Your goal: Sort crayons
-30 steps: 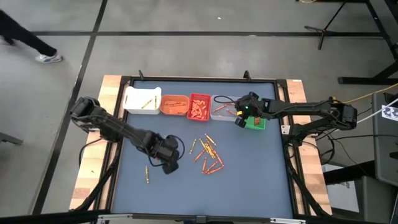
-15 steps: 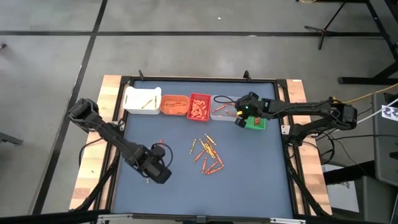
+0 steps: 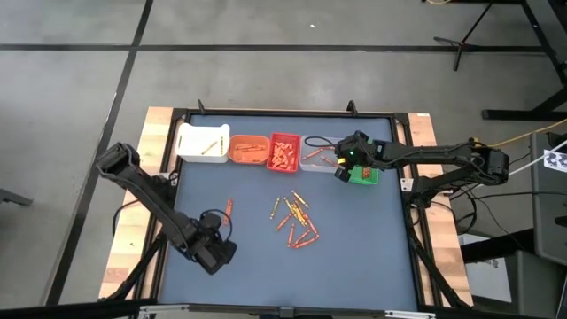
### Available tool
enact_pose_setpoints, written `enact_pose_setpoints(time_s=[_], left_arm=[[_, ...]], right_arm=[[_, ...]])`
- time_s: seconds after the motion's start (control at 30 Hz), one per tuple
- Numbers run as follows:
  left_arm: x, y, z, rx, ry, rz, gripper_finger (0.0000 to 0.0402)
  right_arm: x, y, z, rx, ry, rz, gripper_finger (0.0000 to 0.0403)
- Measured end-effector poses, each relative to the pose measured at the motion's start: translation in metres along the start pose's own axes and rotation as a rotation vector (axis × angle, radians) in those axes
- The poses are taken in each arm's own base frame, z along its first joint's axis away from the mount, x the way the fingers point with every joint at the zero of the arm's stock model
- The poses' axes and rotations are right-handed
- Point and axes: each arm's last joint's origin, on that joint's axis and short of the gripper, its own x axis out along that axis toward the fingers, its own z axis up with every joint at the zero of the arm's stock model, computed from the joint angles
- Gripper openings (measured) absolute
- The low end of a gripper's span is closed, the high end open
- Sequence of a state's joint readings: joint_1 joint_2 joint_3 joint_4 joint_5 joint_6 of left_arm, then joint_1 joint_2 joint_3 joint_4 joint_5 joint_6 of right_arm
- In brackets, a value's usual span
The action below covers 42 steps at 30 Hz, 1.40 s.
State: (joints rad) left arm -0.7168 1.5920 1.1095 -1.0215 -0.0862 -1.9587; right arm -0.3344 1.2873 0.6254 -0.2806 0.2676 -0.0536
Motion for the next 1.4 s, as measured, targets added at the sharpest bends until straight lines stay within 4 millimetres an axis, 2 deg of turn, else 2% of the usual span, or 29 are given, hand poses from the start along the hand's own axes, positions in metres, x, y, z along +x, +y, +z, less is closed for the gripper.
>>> enact_pose_setpoints(time_s=[0.7,1.0,1.4], left_arm=[[0.050,-0.007,-0.015,0.010,-0.066,0.165,0.0098],[0.058,-0.001,-0.026,0.006,-0.061,0.200,0.0098],[0.076,0.011,-0.031,-0.036,-0.049,0.139,0.0097]], right_arm=[[0.000,0.000,0.000,0.000,0.001,0.000,0.0095],[0.000,0.000,0.000,-0.001,0.001,0.001,0.0095],[0.000,0.000,0.000,-0.001,0.002,0.001,0.0095]])
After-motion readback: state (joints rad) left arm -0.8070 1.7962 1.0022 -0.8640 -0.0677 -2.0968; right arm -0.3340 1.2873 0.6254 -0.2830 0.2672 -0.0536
